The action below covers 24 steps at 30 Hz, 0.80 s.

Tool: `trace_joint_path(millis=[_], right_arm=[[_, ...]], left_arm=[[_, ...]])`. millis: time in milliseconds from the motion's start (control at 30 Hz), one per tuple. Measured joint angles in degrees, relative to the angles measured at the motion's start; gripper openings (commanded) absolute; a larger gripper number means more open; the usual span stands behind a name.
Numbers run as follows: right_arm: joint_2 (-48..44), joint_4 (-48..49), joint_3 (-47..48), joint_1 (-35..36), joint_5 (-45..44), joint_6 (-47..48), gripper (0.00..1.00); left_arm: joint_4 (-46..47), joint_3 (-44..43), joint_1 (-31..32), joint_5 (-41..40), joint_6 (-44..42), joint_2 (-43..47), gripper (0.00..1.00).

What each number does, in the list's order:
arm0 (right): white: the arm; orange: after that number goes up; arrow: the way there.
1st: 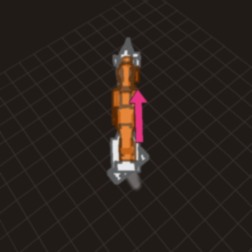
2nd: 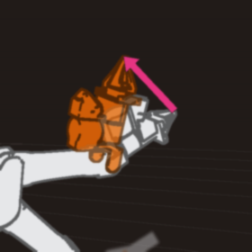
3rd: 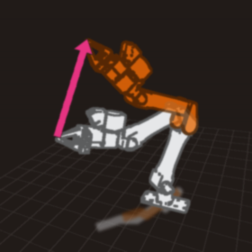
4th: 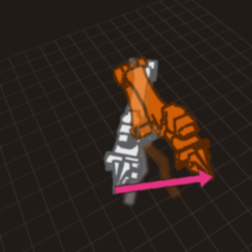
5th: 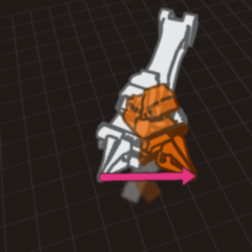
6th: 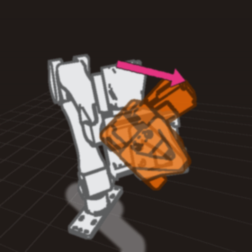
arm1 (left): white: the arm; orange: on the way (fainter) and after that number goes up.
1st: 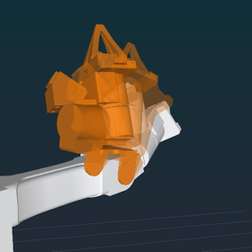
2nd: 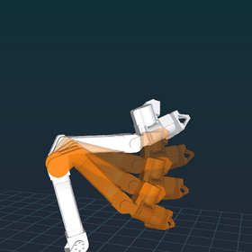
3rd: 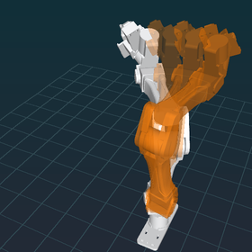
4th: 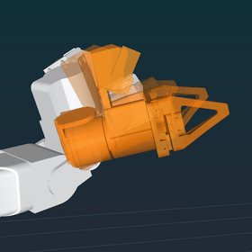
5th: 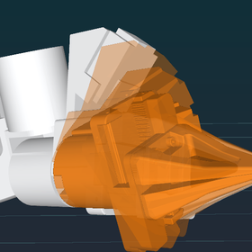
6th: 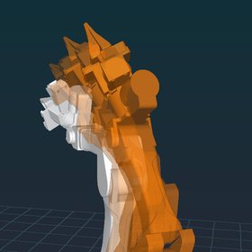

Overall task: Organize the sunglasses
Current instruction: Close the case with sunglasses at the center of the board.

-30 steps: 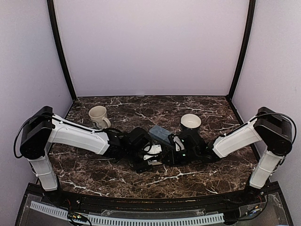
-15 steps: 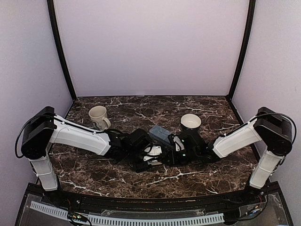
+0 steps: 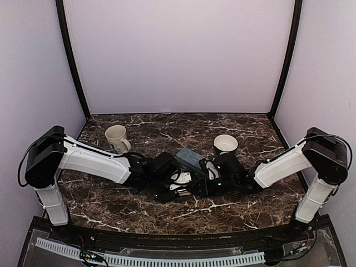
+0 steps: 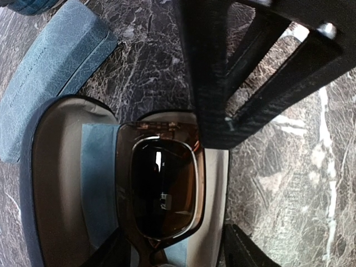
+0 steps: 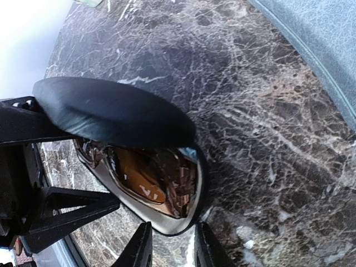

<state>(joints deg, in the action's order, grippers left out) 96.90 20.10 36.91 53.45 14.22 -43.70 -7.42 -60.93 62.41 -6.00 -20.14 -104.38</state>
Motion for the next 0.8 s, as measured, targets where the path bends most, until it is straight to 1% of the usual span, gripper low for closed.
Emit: trace_joint_path(millis=[100, 233, 567, 633, 733, 800], right_arm=[[-0.15, 1.05, -0.61, 0.0, 0.63, -0.11, 0.27], [-0.15, 1.33, -0.76, -0.2, 1.01, -0.37, 0.23], [-0.15, 1.2, -0.74, -0.63, 1.05, -0.7, 0.19], [-0.15, 1.09, -0.74, -0.63, 1.05, -0.74, 0.18], [-0.15, 0.85, -0.74, -0.63, 1.03, -0.74, 0.16], [-0.15, 0.7, -0.74, -0.63, 1.01, -0.72, 0.16]], left_arm=[[0.0, 0.0, 0.02, 0.22, 0.11, 0.0, 0.55], [0.0, 0.0, 0.0, 0.52, 0.33, 0.0, 0.52], [-0.04, 0.0, 0.0, 1.14, 0.85, -0.02, 0.52], [-0.07, 0.0, 0.0, 1.25, 0.9, -0.02, 0.54], [-0.09, 0.0, 0.0, 1.53, 1.09, -0.02, 0.62], [-0.13, 0.0, 0.0, 1.9, 1.29, -0.02, 0.65]])
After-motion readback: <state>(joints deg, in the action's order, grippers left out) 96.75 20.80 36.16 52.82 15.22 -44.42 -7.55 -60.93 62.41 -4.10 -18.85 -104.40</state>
